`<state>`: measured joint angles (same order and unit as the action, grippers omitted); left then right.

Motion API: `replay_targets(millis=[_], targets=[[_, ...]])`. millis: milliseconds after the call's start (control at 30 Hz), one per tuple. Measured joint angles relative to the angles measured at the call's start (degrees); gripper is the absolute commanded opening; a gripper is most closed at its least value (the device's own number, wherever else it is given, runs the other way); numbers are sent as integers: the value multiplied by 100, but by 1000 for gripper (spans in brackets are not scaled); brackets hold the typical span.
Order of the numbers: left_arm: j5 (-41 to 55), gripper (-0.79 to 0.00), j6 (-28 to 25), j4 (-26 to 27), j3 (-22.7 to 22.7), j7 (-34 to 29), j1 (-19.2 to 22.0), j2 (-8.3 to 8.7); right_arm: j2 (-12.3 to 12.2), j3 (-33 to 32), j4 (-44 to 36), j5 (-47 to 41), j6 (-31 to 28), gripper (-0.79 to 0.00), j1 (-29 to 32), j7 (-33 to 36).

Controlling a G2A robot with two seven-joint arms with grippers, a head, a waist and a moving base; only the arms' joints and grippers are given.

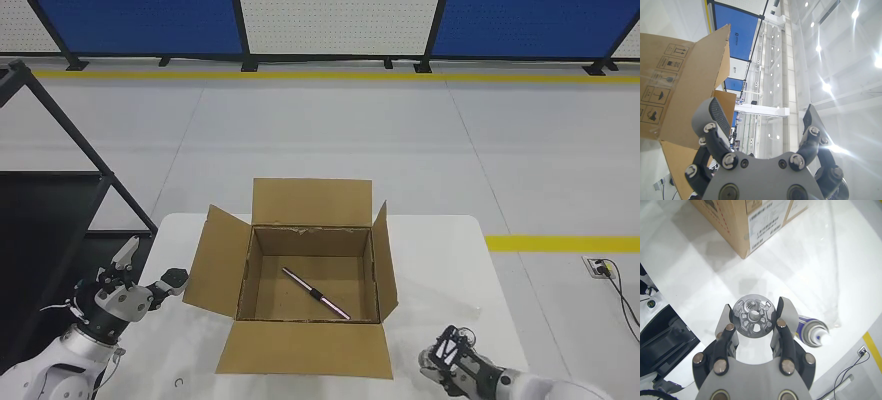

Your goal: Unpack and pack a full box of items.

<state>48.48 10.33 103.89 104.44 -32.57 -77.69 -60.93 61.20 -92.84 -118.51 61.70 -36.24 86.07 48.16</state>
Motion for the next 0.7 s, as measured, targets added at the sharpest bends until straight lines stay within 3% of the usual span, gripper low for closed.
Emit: replay_targets(millis=[267, 400, 533, 700], targets=[[0, 0, 0, 0, 0, 0, 0, 0, -43, -1204, -1624, -742, 504, -785, 646, -235], [0, 0, 0, 0, 0, 0, 0, 0, -89, -1213, -1615, -1423, 255, -785, 163, -331], [0, 0, 0, 0, 0, 0, 0, 0, -135, -765, -1614, -1665, 419, -785, -551, -48], [0, 0, 0, 0, 0, 0, 0, 0, -137, -762, -1614, -1667, 394, -785, -561, -34]])
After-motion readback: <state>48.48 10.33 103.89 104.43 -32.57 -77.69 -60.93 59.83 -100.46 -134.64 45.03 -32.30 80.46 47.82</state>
